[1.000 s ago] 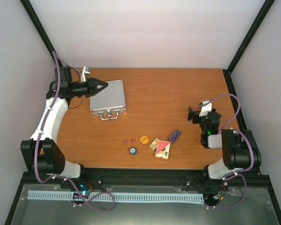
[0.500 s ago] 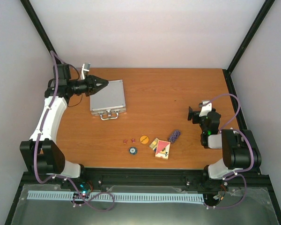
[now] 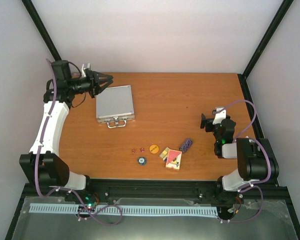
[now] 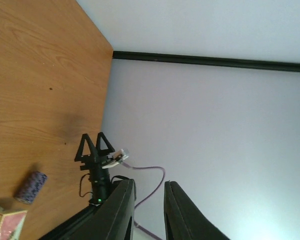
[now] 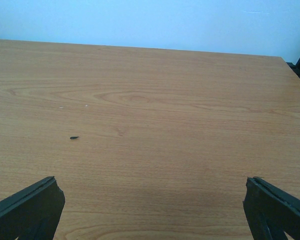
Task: Pack up texas hold em set
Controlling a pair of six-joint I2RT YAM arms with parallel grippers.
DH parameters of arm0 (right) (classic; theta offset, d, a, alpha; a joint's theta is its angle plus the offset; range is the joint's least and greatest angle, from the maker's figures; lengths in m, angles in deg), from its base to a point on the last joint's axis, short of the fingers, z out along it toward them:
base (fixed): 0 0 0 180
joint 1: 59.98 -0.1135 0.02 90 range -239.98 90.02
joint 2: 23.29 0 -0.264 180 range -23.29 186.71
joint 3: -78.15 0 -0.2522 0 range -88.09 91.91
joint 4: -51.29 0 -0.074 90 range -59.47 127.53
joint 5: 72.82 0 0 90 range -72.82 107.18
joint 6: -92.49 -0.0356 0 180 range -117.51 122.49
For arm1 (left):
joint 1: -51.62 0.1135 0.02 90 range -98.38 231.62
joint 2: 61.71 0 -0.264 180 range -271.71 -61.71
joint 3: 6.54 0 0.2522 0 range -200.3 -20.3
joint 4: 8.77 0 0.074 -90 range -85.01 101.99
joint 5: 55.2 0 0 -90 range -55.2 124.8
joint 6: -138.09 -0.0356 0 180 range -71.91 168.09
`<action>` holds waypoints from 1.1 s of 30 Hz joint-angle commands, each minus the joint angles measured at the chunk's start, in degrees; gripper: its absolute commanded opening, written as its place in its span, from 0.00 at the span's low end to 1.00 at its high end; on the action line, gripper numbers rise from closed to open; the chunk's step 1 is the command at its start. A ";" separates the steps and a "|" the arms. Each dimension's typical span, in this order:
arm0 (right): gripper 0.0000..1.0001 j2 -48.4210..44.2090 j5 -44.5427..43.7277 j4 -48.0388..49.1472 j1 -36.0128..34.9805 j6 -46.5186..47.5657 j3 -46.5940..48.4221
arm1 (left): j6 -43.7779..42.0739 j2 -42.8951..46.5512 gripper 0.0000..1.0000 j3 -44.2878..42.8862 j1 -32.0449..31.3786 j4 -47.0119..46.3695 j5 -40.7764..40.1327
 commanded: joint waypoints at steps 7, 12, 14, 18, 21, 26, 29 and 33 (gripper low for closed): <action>1.00 0.06 -0.72 3.55 0.41 -0.38 0.69 | 2.26 1.92 1.00 -6.98 -0.25 3.89 -4.36; 1.00 0.06 -0.72 3.59 0.44 -0.38 0.67 | 1.26 1.98 1.00 -7.20 -0.25 2.92 -5.10; 1.00 0.03 -0.76 3.58 0.41 -0.38 0.67 | 1.32 2.05 1.00 -6.77 -0.26 2.69 -5.14; 1.00 0.02 -0.72 3.53 0.45 -0.38 0.70 | -0.13 2.11 0.02 -6.39 -0.26 4.05 -6.13; 1.00 0.01 -0.72 3.59 0.45 -0.38 0.66 | -2.19 3.27 0.01 -5.56 -0.24 4.32 -8.32; 1.00 0.03 -0.72 3.55 0.45 -0.38 0.65 | -2.11 4.25 0.01 -3.90 -0.25 2.79 -9.32; 1.00 0.01 -0.72 3.59 0.44 -0.43 0.68 | -3.17 3.99 0.01 -3.98 -0.25 3.81 -9.97; 1.00 0.02 -0.72 3.59 0.46 -0.42 0.68 | -13.05 2.62 0.01 -6.91 -0.26 12.09 -14.72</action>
